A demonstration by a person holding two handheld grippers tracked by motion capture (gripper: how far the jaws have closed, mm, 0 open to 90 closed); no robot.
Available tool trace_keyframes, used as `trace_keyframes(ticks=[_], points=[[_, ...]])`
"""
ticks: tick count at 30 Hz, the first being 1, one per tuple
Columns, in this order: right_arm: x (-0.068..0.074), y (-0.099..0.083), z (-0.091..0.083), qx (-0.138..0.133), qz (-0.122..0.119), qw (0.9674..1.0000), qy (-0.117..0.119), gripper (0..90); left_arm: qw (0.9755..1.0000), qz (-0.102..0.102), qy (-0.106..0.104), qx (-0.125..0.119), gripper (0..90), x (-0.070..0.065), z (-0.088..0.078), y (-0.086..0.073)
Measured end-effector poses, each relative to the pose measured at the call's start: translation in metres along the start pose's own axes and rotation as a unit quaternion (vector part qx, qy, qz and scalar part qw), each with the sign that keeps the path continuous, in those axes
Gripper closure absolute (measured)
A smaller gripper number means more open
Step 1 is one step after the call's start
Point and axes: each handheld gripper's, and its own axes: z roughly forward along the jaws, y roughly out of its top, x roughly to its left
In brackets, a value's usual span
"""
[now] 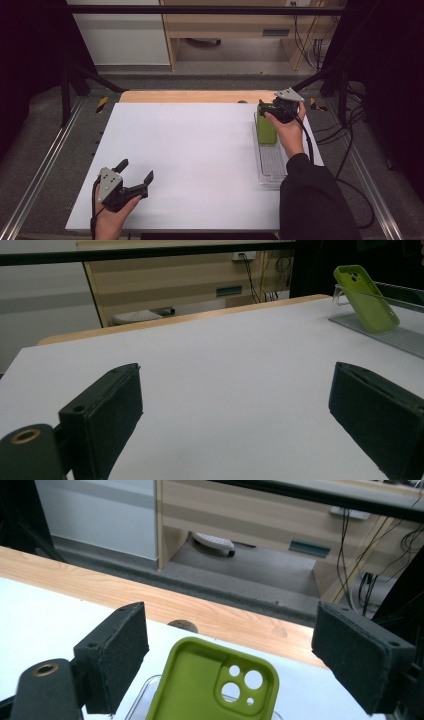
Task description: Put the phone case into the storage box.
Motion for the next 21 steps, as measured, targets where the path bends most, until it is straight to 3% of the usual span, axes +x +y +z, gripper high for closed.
trace_keyframes(ticks=[12, 21], points=[[0.0019, 0.0007, -0.0029, 0.014, 0.010, 0.9998, 0.007, 9.1, 1.0000, -0.002, 0.001, -0.002, 6.2, 0.0004, -0.0001, 0.0000], [0.0020, 0.0015, -0.0037, 0.023, 0.032, 0.9990, 0.020, 7.8, 1.0000, -0.002, 0.000, -0.002, 6.0, 0.0004, 0.0000, 0.0000]])
